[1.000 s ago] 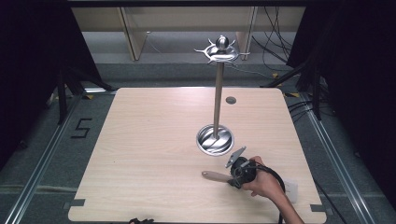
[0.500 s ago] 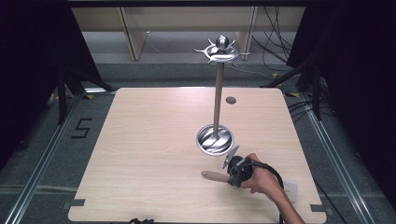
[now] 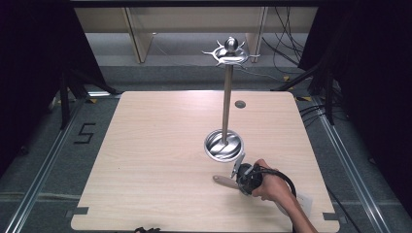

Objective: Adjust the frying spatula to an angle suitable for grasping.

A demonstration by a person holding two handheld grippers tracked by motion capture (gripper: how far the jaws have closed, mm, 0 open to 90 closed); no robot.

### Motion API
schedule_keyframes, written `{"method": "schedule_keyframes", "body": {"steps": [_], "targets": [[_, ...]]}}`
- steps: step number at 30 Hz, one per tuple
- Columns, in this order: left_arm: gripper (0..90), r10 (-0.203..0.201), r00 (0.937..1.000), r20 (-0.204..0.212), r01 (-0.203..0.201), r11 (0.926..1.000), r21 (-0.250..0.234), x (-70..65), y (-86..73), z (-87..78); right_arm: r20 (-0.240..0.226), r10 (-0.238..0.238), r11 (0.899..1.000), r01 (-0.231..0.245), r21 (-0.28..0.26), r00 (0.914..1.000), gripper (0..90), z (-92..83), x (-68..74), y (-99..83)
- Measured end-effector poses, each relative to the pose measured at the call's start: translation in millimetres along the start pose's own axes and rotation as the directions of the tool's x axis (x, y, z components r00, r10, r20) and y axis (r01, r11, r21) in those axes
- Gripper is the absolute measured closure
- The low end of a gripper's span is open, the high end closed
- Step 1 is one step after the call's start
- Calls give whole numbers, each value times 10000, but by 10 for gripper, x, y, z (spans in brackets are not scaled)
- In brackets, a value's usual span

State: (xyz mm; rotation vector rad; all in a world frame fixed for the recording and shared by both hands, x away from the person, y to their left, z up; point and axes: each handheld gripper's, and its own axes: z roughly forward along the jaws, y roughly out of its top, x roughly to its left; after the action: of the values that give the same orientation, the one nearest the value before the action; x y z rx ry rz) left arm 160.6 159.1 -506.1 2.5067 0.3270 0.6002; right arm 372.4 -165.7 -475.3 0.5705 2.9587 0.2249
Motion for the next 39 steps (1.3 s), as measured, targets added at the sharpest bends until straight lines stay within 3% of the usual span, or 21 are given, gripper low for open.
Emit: {"method": "schedule_keyframes", "body": {"steps": [3, 6, 7, 8, 11, 13, 15, 16, 17, 18, 21, 23, 24, 27, 28, 33, 34, 36, 38, 39], "targets": [[175, 6, 10000, -3, -6, 10000, 3, 0, 1, 0, -17, -183, 9997, 183, -145, 9998, 745, 7, -28, -12], [174, 24, 10000, 0, -24, 10000, 26, -3, 1, 2, -47, 61, 9999, -61, -97, 10000, 743, 2, -29, -22], [174, -23, 10000, 30, 23, 10000, 22, -7, 1, 5, -166, -362, 9990, 357, -270, 9992, 743, 14, -76, -35], [175, 41, 9999, 112, -41, 10000, 21, -7, 6, 18, -220, 112, 9999, -115, -114, 9997, 741, 0, -46, -26], [175, 70, 9999, 107, -70, 10000, 43, -5, 7, 19, -398, 147, 9998, -151, -99, 9991, 741, 2, -52, -17], [175, 85, 9999, 133, -86, 9999, 67, -7, 4, 22, -341, -436, 9990, 440, 93, 9985, 744, 12, -90, 8], [175, 85, 9999, 134, -86, 9999, 57, -6, 5, 19, -330, -627, 9974, 638, 337, 9975, 745, 9, -90, 32], [175, 79, 9999, 143, -79, 10000, 35, -4, 6, 16, -225, -296, 9986, 306, 436, 9993, 746, 0, -52, 45], [175, 62, 9999, 129, -62, 10000, 10, -4, 7, 14, -225, -296, 9986, 306, 436, 9993, 746, 0, -52, 45], [175, 74, 9999, 147, -74, 10000, 21, -4, 5, 14, -243, -723, 9971, 728, 236, 9971, 748, 17, -76, 41], [175, 79, 9999, 141, -79, 10000, 31, -7, 5, 16, -153, -413, 9983, 419, 417, 9990, 748, -1, -41, 46], [175, 88, 9999, 147, -88, 10000, 10, -7, 7, 14, -86, -652, 9969, 655, 429, 9978, 749, 2, -66, 39], [175, 64, 9999, 130, -64, 10000, 17, -4, 6, 12, 8, -294, 9993, 294, 231, 9996, 749, -16, -54, 26], [175, 43, 9997, 223, -43, 10000, 14, -1, 1, 5, 76, -173, 9998, 174, -101, 9998, 749, -57, -68, 6], [175, 42, 9997, 243, -43, 10000, 36, -1, 1, 7, 112, -209, 9982, 214, -555, 9997, 749, -103, -87, -14], [175, 59, 9997, 218, -59, 10000, 16, 2, 4, 3, 200, -242, 9928, 264, -1165, 9995, 749, -231, -131, -76], [175, 42, 9998, 213, -43, 10000, 21, 3, 1, 3, 469, -77, 9848, 158, -1732, 9989, 750, -300, -146, -123], [175, 44, 9998, 211, -44, 10000, 16, 4, -1, 2, 531, 106, 9819, -3, -1896, 9985, 750, -336, -150, -146], [175, 34, 9998, 200, -34, 10000, 12, 5, 1, 2, 342, 567, 9679, -466, -2468, 9978, 750, -452, -175, -230], [175, 35, 9997, 224, -35, 10000, 10, 4, 2, 3, 342, 567, 9679, -466, -2468, 9978, 750, -452, -175, -230]]}}
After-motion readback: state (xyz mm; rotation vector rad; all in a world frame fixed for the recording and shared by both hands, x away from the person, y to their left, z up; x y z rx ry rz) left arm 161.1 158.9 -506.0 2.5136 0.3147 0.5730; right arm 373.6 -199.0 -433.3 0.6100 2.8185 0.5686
